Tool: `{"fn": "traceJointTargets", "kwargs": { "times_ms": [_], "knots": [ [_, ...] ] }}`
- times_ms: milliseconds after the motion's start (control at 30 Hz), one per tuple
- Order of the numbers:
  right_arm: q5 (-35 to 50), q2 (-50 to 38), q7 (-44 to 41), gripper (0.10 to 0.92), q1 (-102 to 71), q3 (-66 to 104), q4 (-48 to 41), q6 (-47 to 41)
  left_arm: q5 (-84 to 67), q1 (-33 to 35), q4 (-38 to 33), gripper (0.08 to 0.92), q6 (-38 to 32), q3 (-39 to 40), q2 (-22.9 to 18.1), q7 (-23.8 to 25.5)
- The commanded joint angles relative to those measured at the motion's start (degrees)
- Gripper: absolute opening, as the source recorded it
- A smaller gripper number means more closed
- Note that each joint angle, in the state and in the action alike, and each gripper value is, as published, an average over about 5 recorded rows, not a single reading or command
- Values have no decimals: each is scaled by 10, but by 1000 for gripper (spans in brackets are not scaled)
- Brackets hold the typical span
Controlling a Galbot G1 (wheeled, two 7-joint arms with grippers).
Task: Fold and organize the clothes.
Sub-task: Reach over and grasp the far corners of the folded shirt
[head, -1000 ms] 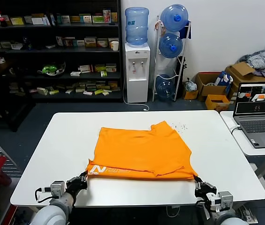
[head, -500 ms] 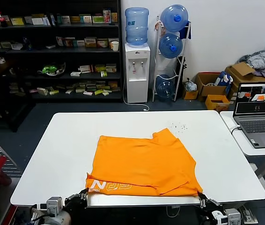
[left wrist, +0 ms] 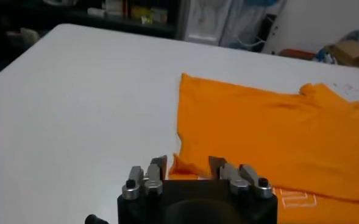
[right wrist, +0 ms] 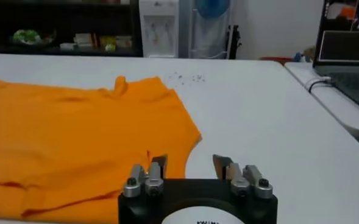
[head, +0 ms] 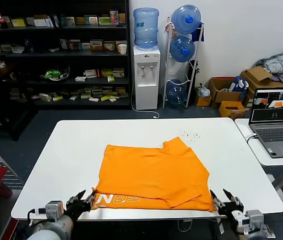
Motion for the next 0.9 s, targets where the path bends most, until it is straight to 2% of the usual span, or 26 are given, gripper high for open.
{"fn": "traceJointTargets", "kwargs": {
  "times_ms": [33,167,300,433,667,900],
  "knots": [
    [32,28,4,701,257,-70,-126,-8,59,-193,158,615,-76,25,-71,112],
    [46,73,7,799,409,-159,-256,-19,64,-316,296,728,-81,66,-127,164],
    [47,105,0,821,505,-220,-362,-32,42,-387,373,809,-58,108,-142,206],
    [45,130,-14,822,543,-244,-424,-46,22,-419,410,822,-30,137,-147,212],
    [28,168,-34,823,558,-254,-477,-60,19,-441,472,823,6,158,-165,210],
    [16,190,-38,823,566,-263,-500,-71,22,-451,483,823,17,176,-175,209]
  ]
}}
